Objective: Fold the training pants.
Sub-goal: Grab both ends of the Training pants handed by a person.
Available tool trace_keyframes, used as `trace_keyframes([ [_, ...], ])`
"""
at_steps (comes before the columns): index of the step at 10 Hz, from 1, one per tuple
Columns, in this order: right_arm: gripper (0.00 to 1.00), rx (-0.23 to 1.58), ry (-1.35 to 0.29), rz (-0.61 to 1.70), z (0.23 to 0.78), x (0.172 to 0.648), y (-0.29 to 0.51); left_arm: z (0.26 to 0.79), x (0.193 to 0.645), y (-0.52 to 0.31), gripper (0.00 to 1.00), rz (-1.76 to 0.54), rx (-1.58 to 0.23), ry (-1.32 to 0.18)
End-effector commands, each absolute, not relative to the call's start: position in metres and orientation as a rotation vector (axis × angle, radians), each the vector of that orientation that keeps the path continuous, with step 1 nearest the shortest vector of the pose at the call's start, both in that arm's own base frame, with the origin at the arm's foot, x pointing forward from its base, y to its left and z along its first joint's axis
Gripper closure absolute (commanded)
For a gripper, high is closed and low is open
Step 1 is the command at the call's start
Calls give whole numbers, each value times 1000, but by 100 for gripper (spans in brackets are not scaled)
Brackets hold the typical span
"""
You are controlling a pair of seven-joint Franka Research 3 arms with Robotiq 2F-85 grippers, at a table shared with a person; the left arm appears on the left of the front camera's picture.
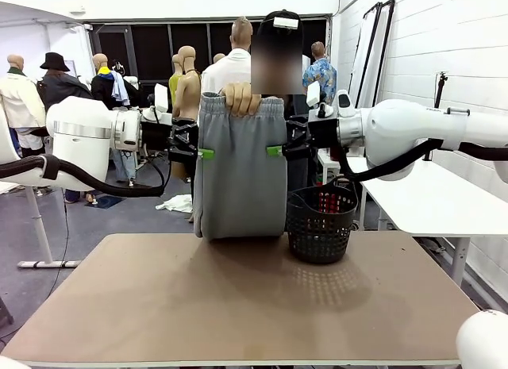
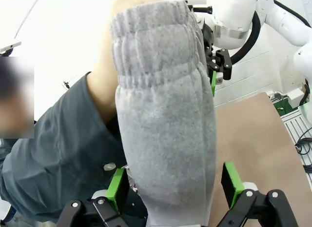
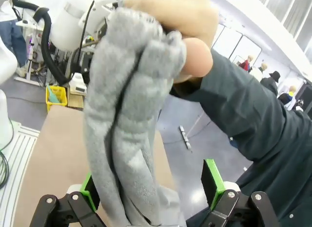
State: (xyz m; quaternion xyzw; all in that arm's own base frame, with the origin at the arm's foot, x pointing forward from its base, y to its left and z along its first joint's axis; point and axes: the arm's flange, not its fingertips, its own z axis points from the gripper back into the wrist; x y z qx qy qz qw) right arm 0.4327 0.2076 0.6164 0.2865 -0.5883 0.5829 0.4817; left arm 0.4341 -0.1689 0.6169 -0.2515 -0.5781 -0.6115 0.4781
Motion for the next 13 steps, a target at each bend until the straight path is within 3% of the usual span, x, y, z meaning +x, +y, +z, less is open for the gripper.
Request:
trace_keyframes([
  [1,0,775,-1442,1407,624,435,214,623,436,-172,0,-1470,-639,-1432],
  [13,0,948,-1415,1410,628,449,231,642,448,-197,0,-1329,-761,-1384],
])
